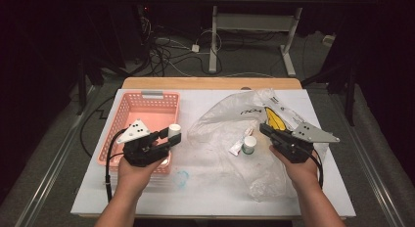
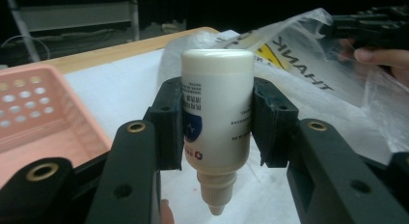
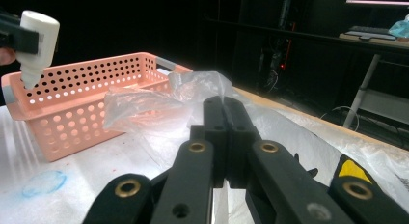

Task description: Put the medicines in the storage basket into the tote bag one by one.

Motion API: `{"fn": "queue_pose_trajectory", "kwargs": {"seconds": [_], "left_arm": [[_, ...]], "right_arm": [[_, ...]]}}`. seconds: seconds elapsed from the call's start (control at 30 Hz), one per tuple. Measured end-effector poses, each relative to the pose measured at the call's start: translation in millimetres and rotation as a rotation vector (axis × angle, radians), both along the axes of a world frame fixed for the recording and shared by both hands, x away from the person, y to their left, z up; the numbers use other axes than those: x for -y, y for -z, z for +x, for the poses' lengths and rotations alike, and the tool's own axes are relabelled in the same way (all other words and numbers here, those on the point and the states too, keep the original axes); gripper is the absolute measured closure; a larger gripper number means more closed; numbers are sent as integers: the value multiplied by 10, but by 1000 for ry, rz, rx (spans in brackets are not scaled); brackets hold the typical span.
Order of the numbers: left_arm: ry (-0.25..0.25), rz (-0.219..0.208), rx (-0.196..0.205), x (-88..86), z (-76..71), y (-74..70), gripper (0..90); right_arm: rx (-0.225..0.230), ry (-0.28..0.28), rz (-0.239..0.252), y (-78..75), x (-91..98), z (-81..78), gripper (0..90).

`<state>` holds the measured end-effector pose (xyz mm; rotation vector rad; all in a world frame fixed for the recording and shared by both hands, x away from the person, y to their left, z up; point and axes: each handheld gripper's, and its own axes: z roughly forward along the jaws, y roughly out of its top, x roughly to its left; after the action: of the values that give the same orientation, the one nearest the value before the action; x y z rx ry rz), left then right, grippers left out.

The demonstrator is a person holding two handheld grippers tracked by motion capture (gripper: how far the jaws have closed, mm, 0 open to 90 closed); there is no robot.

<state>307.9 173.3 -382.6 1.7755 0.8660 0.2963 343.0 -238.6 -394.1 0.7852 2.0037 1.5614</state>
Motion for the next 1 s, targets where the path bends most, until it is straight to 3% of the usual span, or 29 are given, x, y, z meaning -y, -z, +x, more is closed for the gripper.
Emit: {"fn": "queue_pose_trajectory", "kwargs": {"seconds": [0.43,1.0], "left_arm": [[92,69,-32,595,58,166,581],[114,149,-32,1235,328,385,580]], "right_arm": [[6,-2,10,-8,16,3,900],[7,-8,9,-14,-18,-6,900]]}}
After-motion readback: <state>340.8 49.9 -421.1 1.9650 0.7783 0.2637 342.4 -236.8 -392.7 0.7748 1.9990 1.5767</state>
